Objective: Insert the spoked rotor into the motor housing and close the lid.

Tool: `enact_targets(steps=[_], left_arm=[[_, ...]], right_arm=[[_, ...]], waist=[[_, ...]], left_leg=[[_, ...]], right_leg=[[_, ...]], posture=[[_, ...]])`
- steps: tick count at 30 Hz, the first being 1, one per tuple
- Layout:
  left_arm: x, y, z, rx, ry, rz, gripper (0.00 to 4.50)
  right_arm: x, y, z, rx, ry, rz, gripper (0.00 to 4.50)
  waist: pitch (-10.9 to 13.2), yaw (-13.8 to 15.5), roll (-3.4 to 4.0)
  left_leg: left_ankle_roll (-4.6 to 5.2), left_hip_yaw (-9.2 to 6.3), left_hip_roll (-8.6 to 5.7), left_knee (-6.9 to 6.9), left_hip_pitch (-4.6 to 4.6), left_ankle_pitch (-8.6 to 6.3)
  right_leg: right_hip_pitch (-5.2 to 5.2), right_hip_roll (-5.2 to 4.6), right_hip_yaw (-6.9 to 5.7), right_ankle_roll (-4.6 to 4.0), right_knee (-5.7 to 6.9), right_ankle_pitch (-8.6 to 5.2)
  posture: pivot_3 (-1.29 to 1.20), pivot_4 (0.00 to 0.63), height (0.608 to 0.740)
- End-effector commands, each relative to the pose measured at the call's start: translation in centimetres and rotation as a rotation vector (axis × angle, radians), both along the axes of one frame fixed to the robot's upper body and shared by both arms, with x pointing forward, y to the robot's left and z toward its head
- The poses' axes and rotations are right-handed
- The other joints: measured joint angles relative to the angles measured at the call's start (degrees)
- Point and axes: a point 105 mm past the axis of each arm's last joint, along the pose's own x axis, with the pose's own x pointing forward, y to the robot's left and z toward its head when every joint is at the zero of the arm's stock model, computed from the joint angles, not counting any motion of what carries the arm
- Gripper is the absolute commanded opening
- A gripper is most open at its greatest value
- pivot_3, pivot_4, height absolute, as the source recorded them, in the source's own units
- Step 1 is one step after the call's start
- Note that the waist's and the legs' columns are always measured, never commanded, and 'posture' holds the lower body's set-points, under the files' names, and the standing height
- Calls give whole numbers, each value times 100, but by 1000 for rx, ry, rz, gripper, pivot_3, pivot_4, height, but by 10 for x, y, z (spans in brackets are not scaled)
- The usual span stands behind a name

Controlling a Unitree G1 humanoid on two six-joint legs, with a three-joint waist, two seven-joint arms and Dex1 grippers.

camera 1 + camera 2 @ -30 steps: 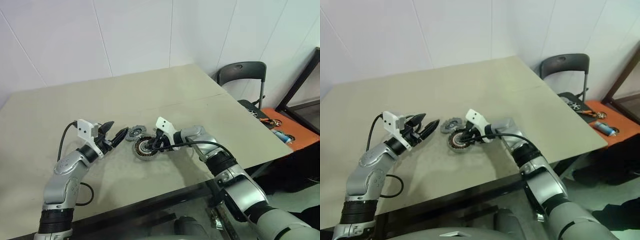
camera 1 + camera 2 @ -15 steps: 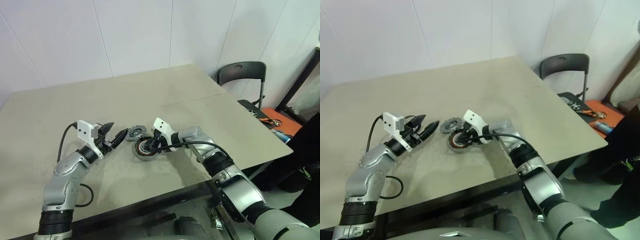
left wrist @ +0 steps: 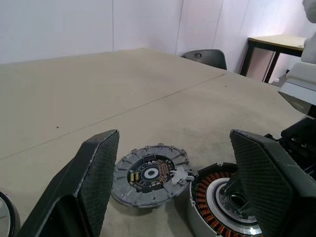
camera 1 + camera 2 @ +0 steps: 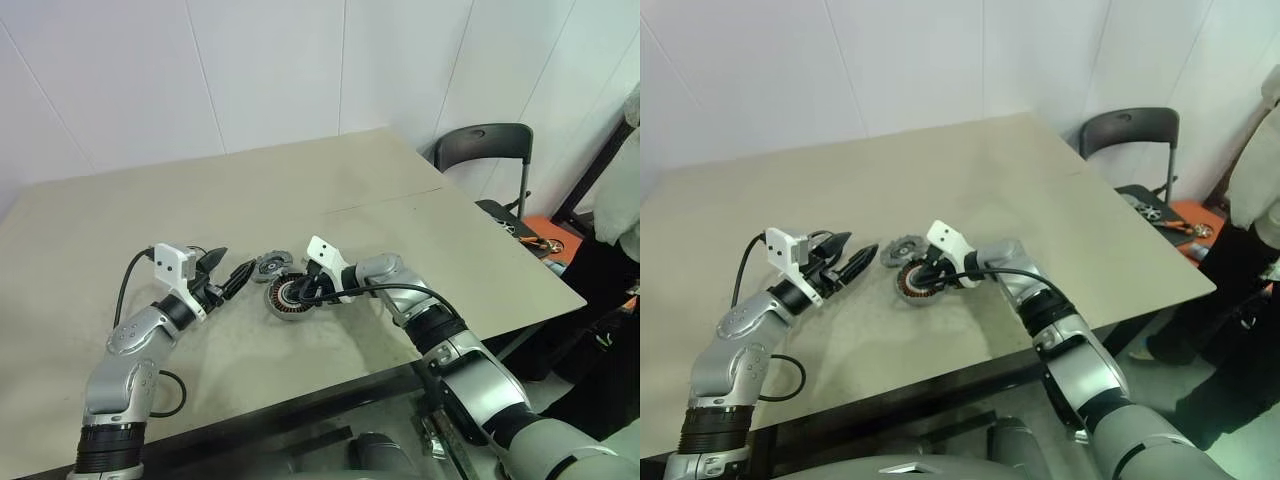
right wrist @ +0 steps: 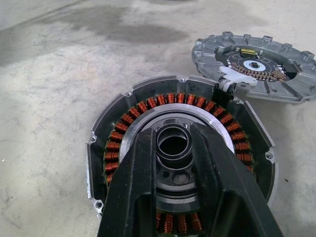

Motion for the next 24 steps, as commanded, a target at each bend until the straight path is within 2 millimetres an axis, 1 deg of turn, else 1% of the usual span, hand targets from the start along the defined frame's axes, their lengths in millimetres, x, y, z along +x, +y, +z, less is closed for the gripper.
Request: enact_targets(steps=[1, 2, 3, 5, 8, 11, 18, 24], left_arm=[[-2, -1, 15, 12, -63, -6, 3819], [-2, -1, 15, 12, -63, -6, 3819], [-2, -1, 15, 11, -63, -6, 3819], [-2, -2, 15, 10, -62, -6, 3819], [-2, -3, 14, 9, -61, -7, 3819], [-1, -4, 15, 7, -61, -7, 3819], [-1, -4, 15, 6, -60, -6, 3819], [-1, -5, 14, 3, -60, -4, 3819]], right_arm=[[-2, -2, 1, -5, -5, 26, 656], [-5, -2, 2, -1, 9, 45, 656], [-9, -1, 2, 5, 15, 66, 1387], [-10, -1, 4, 4, 2, 77, 1931], [-7, -3, 2, -13, -20, 55, 3006], [-3, -3, 1, -22, -23, 33, 3987], [2, -2, 3, -18, -43, 5, 3987], [12, -1, 14, 10, -106, -33, 3987]], waist=[[0, -1, 0], [0, -1, 0], [0, 0, 0], [0, 0, 0], [0, -1, 0], [0, 1, 0], [0, -1, 0], [0, -1, 0]], left_leg=[[0, 0, 0, 0, 0, 0], [0, 0, 0, 0, 0, 0], [0, 0, 0, 0, 0, 0], [0, 0, 0, 0, 0, 0], [0, 0, 0, 0, 0, 0], [0, 0, 1, 0, 6, 0], [0, 0, 1, 0, 7, 0], [0, 0, 2, 0, 9, 0]], right_leg=[[0, 0, 0, 0, 0, 0], [0, 0, 0, 0, 0, 0], [0, 0, 0, 0, 0, 0], [0, 0, 0, 0, -1, 0], [1, 0, 0, 0, 0, 0], [6, 0, 0, 1, 0, 0], [6, 1, 0, 1, 1, 0], [8, 2, 0, 0, 3, 1]], posture=[[0, 0, 740], [0, 0, 740], [0, 0, 740], [0, 0, 740], [0, 0, 740], [0, 0, 740], [0, 0, 740], [0, 0, 740]])
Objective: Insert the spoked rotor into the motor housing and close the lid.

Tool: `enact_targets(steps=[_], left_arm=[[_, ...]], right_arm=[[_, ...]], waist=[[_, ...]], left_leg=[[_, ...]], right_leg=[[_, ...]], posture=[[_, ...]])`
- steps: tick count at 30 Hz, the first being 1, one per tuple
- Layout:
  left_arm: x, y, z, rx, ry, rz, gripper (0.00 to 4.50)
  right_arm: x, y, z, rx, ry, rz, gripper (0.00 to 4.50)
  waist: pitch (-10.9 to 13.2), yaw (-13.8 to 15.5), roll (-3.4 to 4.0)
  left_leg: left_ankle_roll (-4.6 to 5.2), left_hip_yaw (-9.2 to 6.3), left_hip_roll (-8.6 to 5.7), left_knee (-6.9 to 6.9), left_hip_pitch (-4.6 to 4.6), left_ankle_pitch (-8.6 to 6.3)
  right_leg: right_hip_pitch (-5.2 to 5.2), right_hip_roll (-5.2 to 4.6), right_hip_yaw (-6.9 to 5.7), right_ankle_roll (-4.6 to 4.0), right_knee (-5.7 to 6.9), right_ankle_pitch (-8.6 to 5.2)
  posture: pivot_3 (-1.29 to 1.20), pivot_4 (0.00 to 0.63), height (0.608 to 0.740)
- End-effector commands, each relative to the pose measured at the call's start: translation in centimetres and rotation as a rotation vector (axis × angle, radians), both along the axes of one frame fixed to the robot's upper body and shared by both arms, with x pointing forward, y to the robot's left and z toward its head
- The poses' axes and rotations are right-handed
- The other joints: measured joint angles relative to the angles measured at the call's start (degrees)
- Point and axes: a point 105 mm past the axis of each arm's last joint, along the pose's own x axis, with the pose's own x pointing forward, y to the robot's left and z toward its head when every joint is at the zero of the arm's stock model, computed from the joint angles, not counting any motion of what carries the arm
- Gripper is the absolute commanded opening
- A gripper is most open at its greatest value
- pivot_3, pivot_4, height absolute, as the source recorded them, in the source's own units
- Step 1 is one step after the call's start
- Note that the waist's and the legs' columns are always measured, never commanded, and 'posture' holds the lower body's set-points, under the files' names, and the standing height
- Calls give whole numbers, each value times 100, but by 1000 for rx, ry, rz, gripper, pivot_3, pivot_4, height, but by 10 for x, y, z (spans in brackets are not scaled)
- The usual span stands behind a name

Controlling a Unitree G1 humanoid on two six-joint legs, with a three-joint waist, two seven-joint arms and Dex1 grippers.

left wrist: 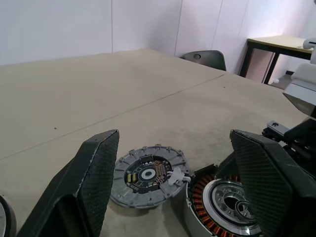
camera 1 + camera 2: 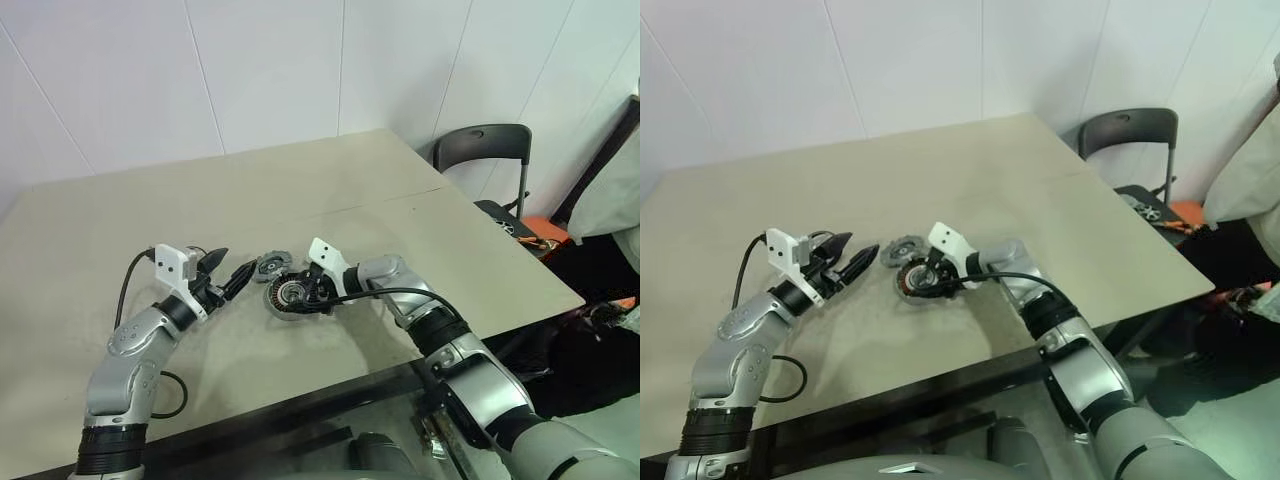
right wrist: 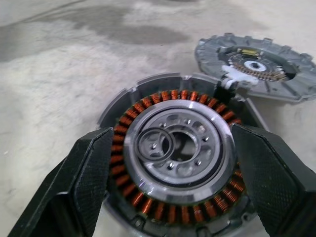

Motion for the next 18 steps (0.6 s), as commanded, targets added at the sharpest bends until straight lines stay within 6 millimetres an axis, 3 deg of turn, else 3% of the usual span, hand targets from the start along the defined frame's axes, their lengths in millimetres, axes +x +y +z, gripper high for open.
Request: enact_targets(steps=[1, 8, 18], left_arm=[[0, -4, 15, 6, -61, -6, 3819], [-2, -7, 15, 1, -58, -12, 3819], [-1, -7, 16, 3, -62, -9, 3819]], right_arm=[[11, 2, 16, 14, -95, -21, 3987], [10, 7, 23, 48, -137, -9, 3987], [14, -3, 36, 78, -143, -20, 3987]], waist=[[0, 2, 0], [2, 4, 2], [3, 2, 3]], left_leg=[[0, 0, 0, 0, 0, 0], [0, 0, 0, -1, -8, 0], [0, 0, 0, -1, -9, 0]], right_leg=[[0, 0, 0, 0, 0, 0], [-6, 0, 0, -1, -5, 0], [-7, 0, 0, -1, -5, 0]], posture=[[0, 0, 740], [0, 0, 740], [0, 0, 740]])
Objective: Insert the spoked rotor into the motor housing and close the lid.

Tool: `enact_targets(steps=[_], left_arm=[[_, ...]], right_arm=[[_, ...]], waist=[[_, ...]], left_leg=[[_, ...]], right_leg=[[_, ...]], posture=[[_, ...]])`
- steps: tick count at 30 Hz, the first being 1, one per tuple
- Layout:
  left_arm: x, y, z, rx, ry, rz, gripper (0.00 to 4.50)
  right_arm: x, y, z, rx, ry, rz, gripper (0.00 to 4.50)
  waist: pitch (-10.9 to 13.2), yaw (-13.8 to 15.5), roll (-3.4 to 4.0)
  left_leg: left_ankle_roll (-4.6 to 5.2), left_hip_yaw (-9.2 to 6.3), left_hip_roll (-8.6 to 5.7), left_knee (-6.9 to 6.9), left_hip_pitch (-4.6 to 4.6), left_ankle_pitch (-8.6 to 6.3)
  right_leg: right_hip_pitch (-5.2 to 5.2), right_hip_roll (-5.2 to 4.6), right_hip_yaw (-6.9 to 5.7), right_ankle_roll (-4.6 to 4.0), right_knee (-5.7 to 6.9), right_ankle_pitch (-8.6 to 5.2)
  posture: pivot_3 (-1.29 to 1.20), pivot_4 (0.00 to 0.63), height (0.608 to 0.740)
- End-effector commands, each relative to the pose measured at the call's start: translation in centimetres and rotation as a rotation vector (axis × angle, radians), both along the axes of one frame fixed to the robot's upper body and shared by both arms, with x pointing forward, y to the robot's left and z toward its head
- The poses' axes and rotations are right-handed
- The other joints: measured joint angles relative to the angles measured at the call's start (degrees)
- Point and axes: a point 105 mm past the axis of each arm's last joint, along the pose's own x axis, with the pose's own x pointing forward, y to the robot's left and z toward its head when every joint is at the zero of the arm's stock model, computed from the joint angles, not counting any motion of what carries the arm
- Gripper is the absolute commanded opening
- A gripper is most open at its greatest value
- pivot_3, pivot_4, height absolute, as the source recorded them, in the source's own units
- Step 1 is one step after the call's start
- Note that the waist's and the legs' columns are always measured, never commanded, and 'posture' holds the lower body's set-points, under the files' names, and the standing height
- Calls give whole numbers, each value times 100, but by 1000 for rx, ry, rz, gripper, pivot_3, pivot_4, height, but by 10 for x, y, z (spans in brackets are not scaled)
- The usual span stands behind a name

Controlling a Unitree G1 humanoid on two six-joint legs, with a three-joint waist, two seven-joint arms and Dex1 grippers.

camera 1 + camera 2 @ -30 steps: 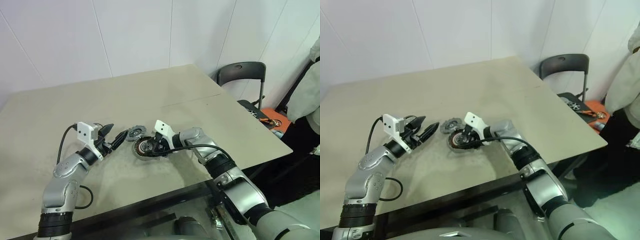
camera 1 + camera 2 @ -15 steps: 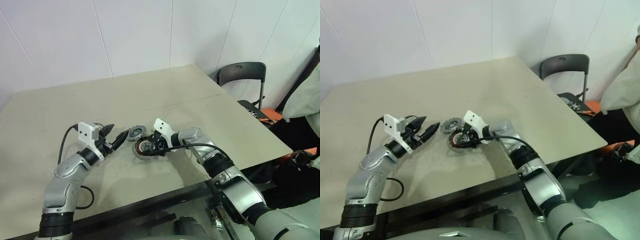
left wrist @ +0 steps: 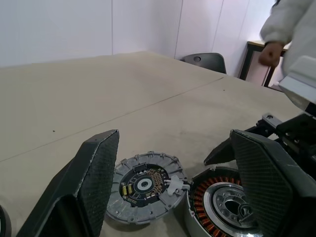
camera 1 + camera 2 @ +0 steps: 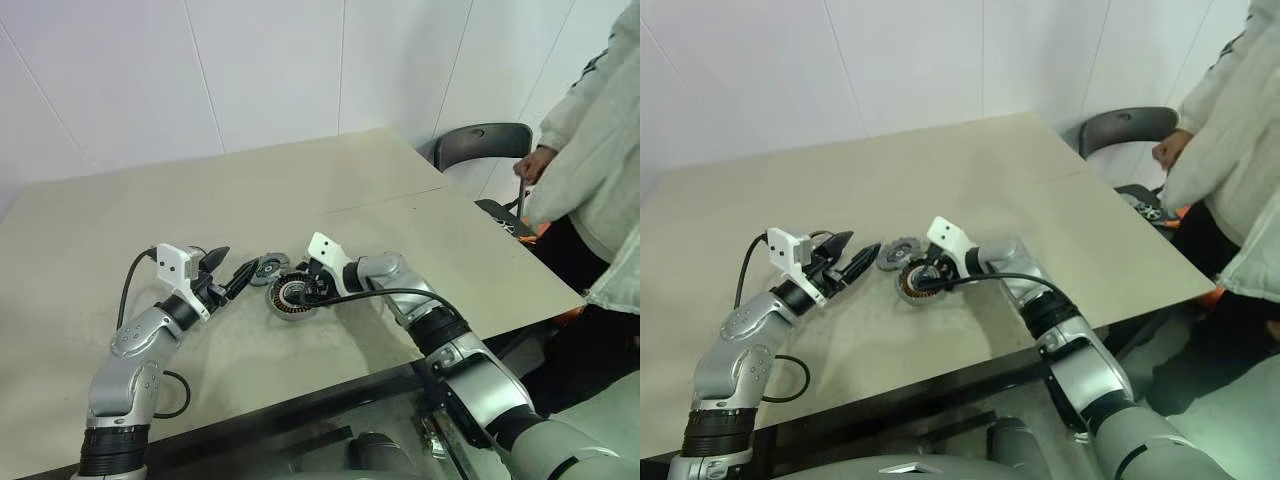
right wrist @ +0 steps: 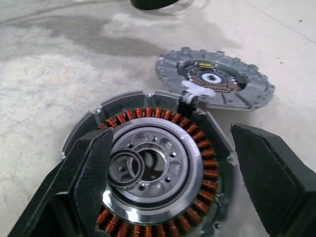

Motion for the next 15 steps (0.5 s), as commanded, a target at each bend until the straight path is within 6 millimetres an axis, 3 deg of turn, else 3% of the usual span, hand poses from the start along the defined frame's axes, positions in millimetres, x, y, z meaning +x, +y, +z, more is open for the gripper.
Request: enact_targets(steps=[1, 4, 15], left_arm=[[-1, -4, 13, 10, -51, -14, 3819], [-1, -4, 13, 9, -50, -12, 3819], [0, -3, 13, 7, -52, -9, 3819]], right_arm=[[4, 1, 28, 68, -49, 22, 3987], [-8, 0, 34, 82, -39, 107, 3987], [-9, 0, 15, -72, -213, 188, 3987]], waist=[[0, 0, 0], [3, 1, 2], [4, 2, 0]], left_leg=[[0, 0, 0, 0, 0, 0], [0, 0, 0, 0, -2, 0], [0, 1, 2, -1, 0, 0]], right_leg=[[0, 0, 0, 0, 0, 0], [-1, 0, 0, 0, -2, 0], [0, 1, 0, 1, -3, 0]], posture=[[0, 0, 740], [0, 0, 740], [0, 0, 740]])
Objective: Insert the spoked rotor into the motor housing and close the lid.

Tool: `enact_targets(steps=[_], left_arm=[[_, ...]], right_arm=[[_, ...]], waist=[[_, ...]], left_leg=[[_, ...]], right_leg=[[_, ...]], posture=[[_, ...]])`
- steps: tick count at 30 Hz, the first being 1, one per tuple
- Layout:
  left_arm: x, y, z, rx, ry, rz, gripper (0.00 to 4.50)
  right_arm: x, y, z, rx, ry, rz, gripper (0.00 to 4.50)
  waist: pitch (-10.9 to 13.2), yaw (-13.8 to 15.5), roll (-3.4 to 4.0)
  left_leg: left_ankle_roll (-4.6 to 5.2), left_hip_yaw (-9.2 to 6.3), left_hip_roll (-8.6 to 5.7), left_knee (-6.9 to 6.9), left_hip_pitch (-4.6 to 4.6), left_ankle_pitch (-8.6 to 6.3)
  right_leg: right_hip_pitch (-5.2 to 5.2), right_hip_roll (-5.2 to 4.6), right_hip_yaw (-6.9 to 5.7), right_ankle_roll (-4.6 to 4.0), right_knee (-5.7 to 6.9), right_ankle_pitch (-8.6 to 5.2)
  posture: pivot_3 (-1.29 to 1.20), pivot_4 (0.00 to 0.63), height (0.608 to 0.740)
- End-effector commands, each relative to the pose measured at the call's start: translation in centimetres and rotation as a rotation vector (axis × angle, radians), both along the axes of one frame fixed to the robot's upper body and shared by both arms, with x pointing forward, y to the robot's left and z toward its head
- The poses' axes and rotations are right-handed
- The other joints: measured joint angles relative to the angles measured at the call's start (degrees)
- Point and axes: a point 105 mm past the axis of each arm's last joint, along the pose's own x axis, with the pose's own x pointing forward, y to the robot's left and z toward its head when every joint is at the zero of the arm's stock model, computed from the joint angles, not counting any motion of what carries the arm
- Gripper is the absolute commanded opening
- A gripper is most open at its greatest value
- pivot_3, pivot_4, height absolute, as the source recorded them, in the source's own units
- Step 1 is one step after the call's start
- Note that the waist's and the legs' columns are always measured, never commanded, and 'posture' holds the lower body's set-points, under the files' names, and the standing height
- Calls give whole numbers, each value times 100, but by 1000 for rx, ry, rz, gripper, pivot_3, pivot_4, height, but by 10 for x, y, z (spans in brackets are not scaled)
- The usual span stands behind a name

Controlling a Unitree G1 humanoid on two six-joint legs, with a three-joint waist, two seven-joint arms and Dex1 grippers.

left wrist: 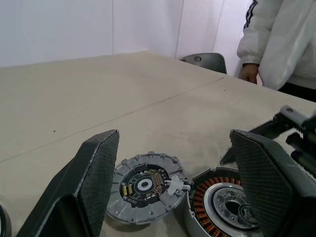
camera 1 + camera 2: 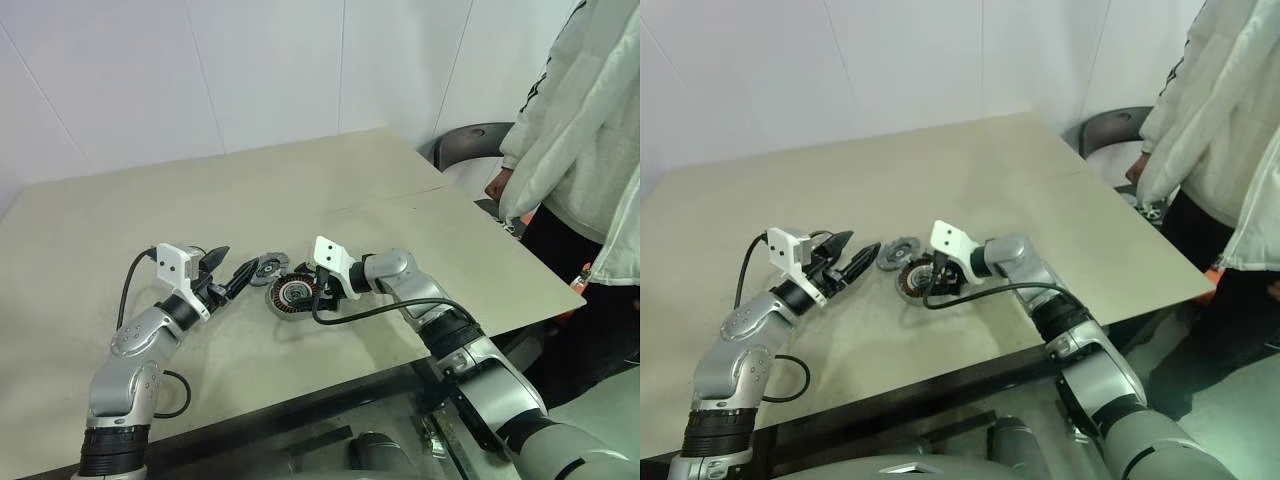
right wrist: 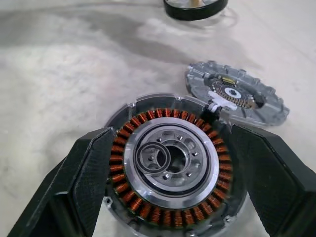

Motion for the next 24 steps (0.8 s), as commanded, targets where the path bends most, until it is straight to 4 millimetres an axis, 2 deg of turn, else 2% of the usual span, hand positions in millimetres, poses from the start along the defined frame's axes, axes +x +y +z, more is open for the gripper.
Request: enact_targets(steps=[1, 3, 9, 24], left_arm=[[0, -3, 13, 8, -51, -12, 3819], [-1, -3, 13, 6, -51, -10, 3819], [-1, -3, 12, 5, -48, -7, 3819], [-2, 0, 12, 11, -47, -12, 3819]], right_arm=[[6, 2, 8, -15, -77, 17, 3987], [8, 2, 10, 1, -71, 12, 3987], [7, 0, 18, 38, -17, 14, 2069], [2, -2, 11, 7, -13, 29, 2069]], waist=[[0, 3, 0], [1, 4, 0], [1, 2, -1], [1, 2, 0]], left_leg=[[0, 0, 0, 0, 0, 0], [0, 0, 0, 0, 0, 0], [0, 0, 0, 0, 0, 0], [0, 0, 0, 0, 0, 0]], right_leg=[[0, 0, 0, 0, 0, 0], [0, 0, 0, -1, 0, 0], [-1, 0, 0, -1, 0, 0], [0, 0, 0, 0, 0, 0]], posture=[[0, 0, 740], [0, 0, 740], [0, 0, 740], [0, 0, 740]])
